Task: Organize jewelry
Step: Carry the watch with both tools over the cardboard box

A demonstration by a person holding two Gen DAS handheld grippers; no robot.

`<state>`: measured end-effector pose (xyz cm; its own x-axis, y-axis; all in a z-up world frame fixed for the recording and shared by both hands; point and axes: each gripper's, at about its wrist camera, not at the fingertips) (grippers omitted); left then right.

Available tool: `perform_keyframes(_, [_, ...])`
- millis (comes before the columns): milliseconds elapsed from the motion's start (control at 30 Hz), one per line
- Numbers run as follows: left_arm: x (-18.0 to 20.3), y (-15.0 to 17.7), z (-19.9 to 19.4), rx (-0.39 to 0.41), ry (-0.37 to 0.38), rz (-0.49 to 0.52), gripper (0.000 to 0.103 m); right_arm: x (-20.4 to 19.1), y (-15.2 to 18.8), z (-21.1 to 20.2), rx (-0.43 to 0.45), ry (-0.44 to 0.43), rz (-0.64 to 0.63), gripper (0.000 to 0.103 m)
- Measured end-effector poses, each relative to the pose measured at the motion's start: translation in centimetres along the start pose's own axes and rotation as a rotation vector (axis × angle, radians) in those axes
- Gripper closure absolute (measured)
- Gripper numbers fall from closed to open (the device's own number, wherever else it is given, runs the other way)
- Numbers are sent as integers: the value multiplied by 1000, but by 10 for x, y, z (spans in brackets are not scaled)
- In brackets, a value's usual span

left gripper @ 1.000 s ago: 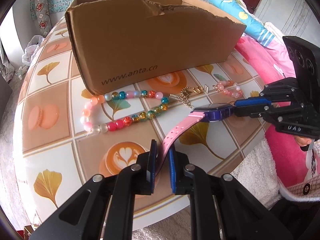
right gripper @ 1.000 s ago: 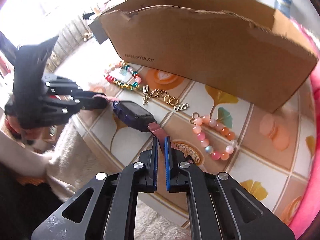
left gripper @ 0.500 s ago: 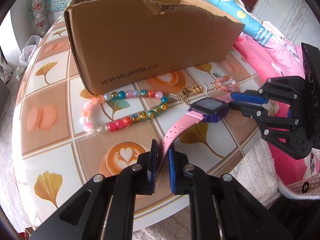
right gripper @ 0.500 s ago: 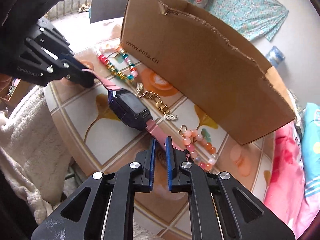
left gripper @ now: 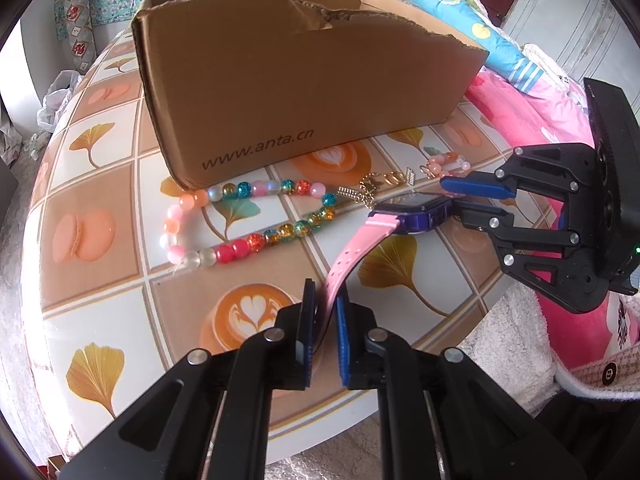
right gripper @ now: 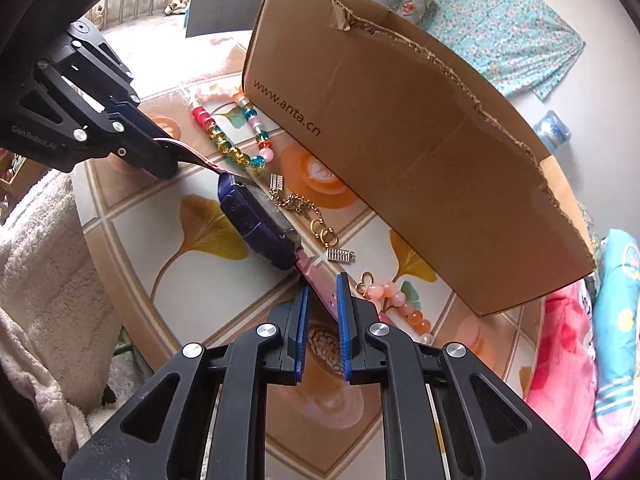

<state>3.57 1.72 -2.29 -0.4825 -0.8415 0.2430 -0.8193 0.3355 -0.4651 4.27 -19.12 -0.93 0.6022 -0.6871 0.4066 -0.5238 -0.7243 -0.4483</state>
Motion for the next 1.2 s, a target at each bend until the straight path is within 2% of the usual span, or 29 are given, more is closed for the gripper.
perform_keyframes(200, [3,4,-3,25,-17,12,95,10,-7,-1,18,-19,74,101])
perform_keyframes(367, [9,4,-12,56,-3,23,98,16,-11,-13,32,-22,143,102])
perform_keyframes(533, [20,-1,-35,127,-11,54,99,23,-13,-37,69,-11,205,102])
perform_keyframes(700, [33,-11,-71,231,-30,94,99,35,-20,-72,146,31,235,102])
perform_keyframes(900, [44,-44,-118,379,-75,149,100,62,-45,-107,258,93,232,102])
perform_keyframes(1000, [47,-68,-133,448,-115,174,100,86,-62,-111,296,85,253,102])
perform_keyframes(1100, [45,-95,-139,481,-131,181,100,113,-77,-103,291,59,279,102])
perform_keyframes(1200, [41,-129,-134,468,-133,180,100,146,-90,-79,242,-21,343,102])
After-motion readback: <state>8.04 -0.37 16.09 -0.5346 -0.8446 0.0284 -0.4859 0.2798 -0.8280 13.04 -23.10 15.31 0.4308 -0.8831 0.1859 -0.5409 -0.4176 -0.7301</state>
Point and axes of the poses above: each gripper's, at about its wrist camera, not at the fingertips, and z roughly the way its jaws point, x to its right, y to its underside, and after that the axes turned 5 degrees about -z, right-handed
